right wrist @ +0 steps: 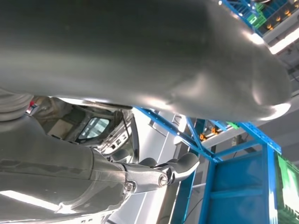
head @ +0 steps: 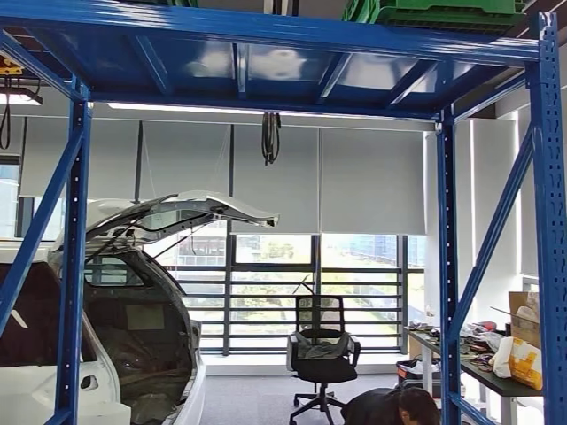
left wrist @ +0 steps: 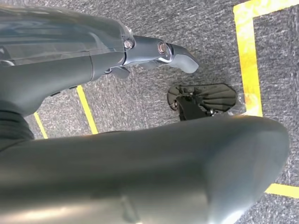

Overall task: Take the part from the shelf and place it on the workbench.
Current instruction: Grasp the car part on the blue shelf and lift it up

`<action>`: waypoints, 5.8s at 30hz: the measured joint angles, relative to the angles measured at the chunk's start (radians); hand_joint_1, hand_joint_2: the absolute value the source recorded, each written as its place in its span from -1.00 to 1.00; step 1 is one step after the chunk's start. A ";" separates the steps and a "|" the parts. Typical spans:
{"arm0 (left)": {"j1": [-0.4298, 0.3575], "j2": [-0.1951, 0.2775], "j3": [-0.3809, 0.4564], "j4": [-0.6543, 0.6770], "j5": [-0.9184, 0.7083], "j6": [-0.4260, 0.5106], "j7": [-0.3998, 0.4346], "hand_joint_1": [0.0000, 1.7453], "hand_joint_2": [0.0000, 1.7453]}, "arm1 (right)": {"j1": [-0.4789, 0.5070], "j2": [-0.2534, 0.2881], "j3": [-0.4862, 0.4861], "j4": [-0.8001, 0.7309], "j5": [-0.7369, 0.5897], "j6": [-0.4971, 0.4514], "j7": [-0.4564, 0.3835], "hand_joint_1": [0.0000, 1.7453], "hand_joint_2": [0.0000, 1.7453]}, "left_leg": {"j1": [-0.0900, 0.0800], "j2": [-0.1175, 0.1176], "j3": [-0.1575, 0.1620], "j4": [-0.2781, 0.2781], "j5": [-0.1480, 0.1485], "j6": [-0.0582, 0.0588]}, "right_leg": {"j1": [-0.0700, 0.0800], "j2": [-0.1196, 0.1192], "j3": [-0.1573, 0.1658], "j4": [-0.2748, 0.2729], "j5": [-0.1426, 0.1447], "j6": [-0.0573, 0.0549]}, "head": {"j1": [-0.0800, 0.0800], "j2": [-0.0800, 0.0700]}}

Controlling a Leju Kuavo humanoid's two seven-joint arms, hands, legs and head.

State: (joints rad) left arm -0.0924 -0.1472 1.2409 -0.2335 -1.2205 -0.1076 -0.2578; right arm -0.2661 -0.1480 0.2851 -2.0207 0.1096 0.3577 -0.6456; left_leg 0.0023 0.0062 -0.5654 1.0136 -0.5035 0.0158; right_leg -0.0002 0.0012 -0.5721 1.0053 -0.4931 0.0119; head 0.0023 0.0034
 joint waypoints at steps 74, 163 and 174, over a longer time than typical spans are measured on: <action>0.004 -0.002 0.022 0.000 0.027 0.012 -0.013 -1.00 -1.00 | 0.093 -0.048 0.012 -0.004 0.048 -0.096 0.105 -1.00 -1.00 | 0.014 -0.006 -0.010 0.012 0.003 0.018 | -0.009 0.003 -0.003 0.135 -0.104 0.035 | -0.002 0.000; 0.008 -0.014 0.051 0.005 0.069 0.013 -0.019 -1.00 -1.00 | 0.148 -0.246 -0.026 0.178 0.305 -0.191 0.369 -1.00 1.00 | 0.006 -0.012 -0.045 0.032 0.011 0.004 | 0.000 0.001 0.047 -0.002 -0.047 0.012 | -0.002 0.000; 0.002 -0.014 0.051 0.005 0.052 0.013 -0.022 -1.00 -1.00 | 0.079 -0.206 0.142 0.309 0.566 -0.264 0.414 -1.00 1.00 | 0.006 -0.011 -0.044 0.032 0.011 0.004 | 0.001 0.001 0.048 -0.001 -0.047 0.012 | -0.002 0.000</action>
State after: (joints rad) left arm -0.0907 -0.1614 1.2919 -0.2281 -1.1688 -0.0942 -0.2800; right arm -0.1869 -0.3541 0.4272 -1.7115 0.6759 0.0939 -0.2320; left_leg 0.0079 -0.0052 -0.6091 1.0455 -0.4923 0.0196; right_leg 0.0004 0.0026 -0.5237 1.0041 -0.5397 0.0243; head 0.0004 0.0034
